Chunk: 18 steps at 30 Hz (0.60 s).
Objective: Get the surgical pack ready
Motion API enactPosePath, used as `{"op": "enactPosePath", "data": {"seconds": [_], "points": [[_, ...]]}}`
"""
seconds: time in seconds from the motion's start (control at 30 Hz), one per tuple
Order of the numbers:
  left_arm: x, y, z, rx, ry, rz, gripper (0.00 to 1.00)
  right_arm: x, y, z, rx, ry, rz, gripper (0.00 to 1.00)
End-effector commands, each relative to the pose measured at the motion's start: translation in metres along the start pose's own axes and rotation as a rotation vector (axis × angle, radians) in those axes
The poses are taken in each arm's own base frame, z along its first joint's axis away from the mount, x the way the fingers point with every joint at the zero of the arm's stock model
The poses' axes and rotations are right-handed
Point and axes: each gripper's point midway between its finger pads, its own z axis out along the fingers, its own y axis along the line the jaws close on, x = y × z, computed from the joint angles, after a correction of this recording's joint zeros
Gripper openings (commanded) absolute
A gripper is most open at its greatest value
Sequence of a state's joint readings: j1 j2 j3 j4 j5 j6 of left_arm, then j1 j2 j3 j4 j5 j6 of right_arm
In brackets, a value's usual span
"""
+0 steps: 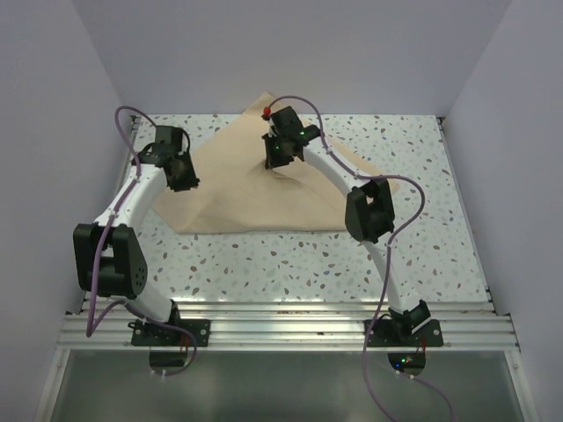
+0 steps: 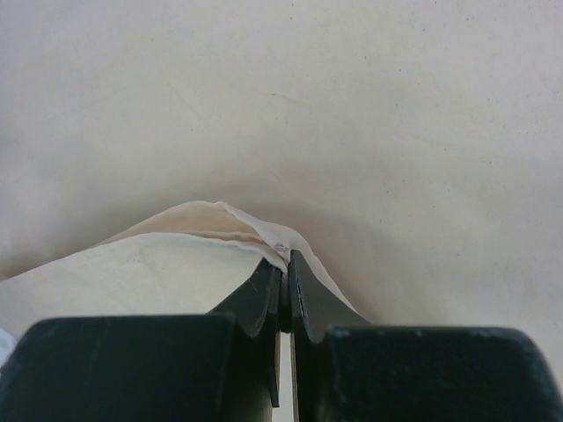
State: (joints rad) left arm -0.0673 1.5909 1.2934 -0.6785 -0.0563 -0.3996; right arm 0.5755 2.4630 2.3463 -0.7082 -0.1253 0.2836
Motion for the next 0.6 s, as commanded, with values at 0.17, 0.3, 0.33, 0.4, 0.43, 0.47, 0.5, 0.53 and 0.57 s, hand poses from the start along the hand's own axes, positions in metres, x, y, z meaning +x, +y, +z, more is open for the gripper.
{"op": "enactPosePath", "data": {"seconds": [0.17,0.3,0.33,0.4,0.43,0.47,0.5,0.53,0.57], "points": [[-0.003,-0.002,0.004,0.024,0.012,-0.003,0.25,-0.04,0.001,-0.004,-0.008,-0.128,-0.022,0.0],[-0.002,-0.002,0.006,0.025,0.016,-0.013,0.25,-0.047,-0.003,0.002,-0.021,-0.146,-0.018,0.0],[-0.003,-0.001,0.006,0.017,0.015,-0.013,0.25,-0.048,-0.004,0.001,-0.017,-0.149,-0.017,0.0],[-0.006,0.001,0.005,0.007,0.011,-0.019,0.25,-0.051,-0.008,0.002,-0.016,-0.156,-0.009,0.0],[-0.008,0.002,0.005,0.002,0.008,-0.019,0.25,-0.051,-0.01,0.002,-0.01,-0.158,-0.01,0.0],[-0.011,0.003,0.003,-0.006,0.002,-0.023,0.25,-0.051,-0.012,0.003,-0.005,-0.158,-0.013,0.0],[-0.014,0.004,0.001,-0.012,-0.01,-0.031,0.25,-0.052,-0.012,0.004,-0.003,-0.161,-0.015,0.0],[-0.016,0.006,-0.001,-0.019,-0.022,-0.035,0.25,-0.054,-0.015,0.005,0.001,-0.166,-0.01,0.0],[-0.02,0.007,-0.003,-0.018,-0.035,-0.038,0.26,-0.054,-0.015,0.006,-0.001,-0.166,-0.007,0.0]]}}
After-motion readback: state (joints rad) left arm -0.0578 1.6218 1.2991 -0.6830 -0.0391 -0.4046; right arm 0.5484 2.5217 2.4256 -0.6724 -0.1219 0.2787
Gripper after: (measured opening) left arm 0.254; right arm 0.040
